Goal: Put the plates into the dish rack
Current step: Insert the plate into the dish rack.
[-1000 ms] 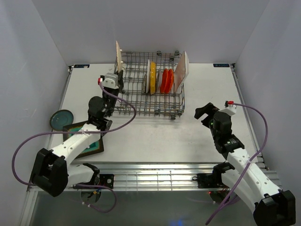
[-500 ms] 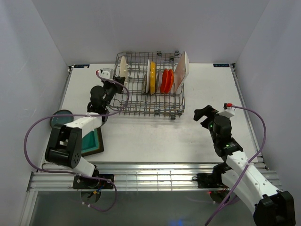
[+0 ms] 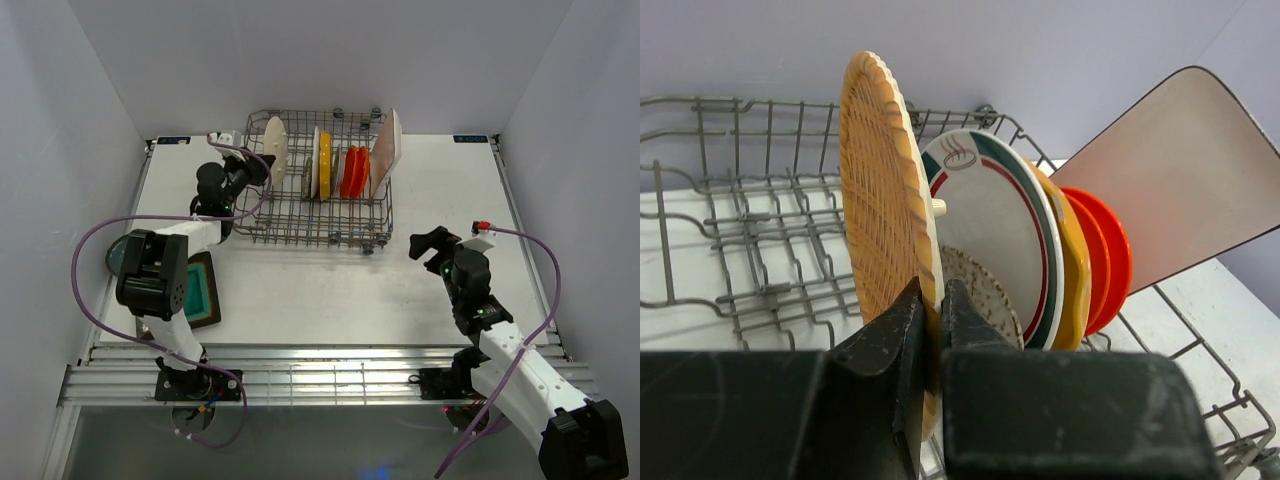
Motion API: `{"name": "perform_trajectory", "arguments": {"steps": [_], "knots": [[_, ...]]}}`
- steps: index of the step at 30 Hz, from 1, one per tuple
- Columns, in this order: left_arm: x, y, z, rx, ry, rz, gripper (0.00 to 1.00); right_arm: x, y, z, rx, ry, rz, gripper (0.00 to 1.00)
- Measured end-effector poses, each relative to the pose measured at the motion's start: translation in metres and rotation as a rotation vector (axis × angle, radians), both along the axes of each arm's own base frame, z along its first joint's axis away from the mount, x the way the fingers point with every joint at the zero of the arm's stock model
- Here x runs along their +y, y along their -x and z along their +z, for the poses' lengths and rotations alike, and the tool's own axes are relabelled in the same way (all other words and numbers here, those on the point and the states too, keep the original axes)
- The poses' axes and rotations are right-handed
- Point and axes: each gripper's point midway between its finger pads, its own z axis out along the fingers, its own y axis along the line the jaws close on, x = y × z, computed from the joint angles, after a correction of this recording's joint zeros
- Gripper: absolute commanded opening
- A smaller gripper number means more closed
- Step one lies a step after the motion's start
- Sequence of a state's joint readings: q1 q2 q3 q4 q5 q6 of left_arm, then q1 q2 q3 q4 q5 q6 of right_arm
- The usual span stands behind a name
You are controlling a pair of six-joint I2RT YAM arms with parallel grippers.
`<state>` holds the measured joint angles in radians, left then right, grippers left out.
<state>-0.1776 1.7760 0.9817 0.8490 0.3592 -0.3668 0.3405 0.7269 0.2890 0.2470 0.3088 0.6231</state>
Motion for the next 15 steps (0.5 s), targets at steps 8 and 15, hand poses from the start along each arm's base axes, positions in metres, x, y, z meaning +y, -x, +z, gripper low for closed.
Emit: {"name": "perform_trajectory", "arguments": {"steps": [8,15], "knots": [[-0.008,-0.017,0.013,-0.033,0.009,-0.026,0.0,0.003,-0.002,-0.007,0.02,0.006,0.015,0.96],[-0.016,-0.02,-0.022,0.031,-0.012,-0.045,0.0,0.004,-0.002,-0.009,0.022,0.005,0.018,0.96]]}}
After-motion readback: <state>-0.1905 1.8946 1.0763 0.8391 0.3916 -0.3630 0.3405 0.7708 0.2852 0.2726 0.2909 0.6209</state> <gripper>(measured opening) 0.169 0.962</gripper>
